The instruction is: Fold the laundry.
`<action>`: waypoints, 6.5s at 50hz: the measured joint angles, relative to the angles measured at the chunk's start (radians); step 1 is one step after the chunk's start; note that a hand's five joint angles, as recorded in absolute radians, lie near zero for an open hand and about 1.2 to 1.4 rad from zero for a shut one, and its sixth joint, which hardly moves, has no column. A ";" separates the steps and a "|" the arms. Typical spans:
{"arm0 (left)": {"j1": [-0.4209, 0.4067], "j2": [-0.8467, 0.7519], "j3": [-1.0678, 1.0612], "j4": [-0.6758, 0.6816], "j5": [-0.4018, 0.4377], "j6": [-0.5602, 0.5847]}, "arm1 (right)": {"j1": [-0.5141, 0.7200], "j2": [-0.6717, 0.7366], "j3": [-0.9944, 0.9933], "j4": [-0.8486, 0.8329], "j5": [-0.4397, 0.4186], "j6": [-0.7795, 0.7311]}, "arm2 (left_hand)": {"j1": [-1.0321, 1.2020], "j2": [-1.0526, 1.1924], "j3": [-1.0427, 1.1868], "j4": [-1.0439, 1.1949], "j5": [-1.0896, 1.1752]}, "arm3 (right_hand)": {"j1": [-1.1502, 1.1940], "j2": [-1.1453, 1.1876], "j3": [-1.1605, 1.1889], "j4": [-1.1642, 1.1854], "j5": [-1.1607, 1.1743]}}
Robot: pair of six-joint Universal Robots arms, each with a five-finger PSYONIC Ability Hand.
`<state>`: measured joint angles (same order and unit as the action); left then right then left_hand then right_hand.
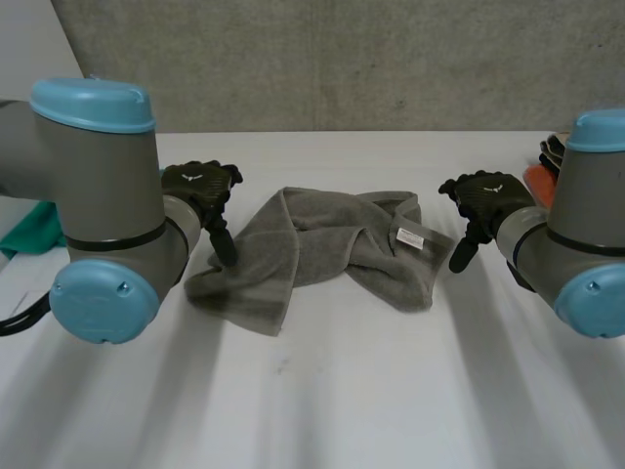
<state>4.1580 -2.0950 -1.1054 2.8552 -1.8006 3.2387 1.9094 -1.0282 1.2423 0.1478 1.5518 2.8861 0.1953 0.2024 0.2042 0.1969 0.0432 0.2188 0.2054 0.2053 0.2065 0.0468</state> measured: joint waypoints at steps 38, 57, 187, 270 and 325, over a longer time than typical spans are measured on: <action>0.068 -0.395 0.466 0.058 0.080 0.297 | 0.007 0.661 -1.010 0.215 -0.014 0.119 | 0.899 0.983 0.974 0.993 0.928 | 0.910 0.967 0.977 0.982 0.942; 0.249 -0.224 0.509 0.185 0.281 0.133 | -0.064 0.080 -0.541 -0.203 -0.167 -0.027 | 0.899 0.989 0.980 0.996 0.928 | 0.910 0.967 0.977 0.986 0.950; -0.116 -0.179 0.149 0.123 -0.062 0.112 | 0.023 0.122 -0.230 0.151 -0.220 -0.679 | 0.007 0.000 0.005 0.002 0.002 | 0.042 0.048 0.047 0.054 0.012; 0.207 0.008 0.131 -0.122 0.385 0.408 | -0.118 -0.199 -0.111 0.450 -0.120 -0.639 | 0.938 0.989 0.978 0.996 0.934 | 0.882 0.968 0.980 0.987 0.925; 0.235 -0.188 -0.064 0.205 0.353 0.509 | -0.141 -0.024 0.247 -0.272 -0.150 -0.366 | 0.357 0.357 0.361 0.361 0.338 | 0.882 0.968 0.982 0.990 0.939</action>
<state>4.3927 -2.2833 -1.1690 3.0601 -1.4478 3.7479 1.7682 -1.0522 1.4891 -0.1241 1.4014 2.5197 0.5519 0.5598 0.5650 0.5576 0.3813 1.1009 1.1734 1.1874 1.1961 0.9859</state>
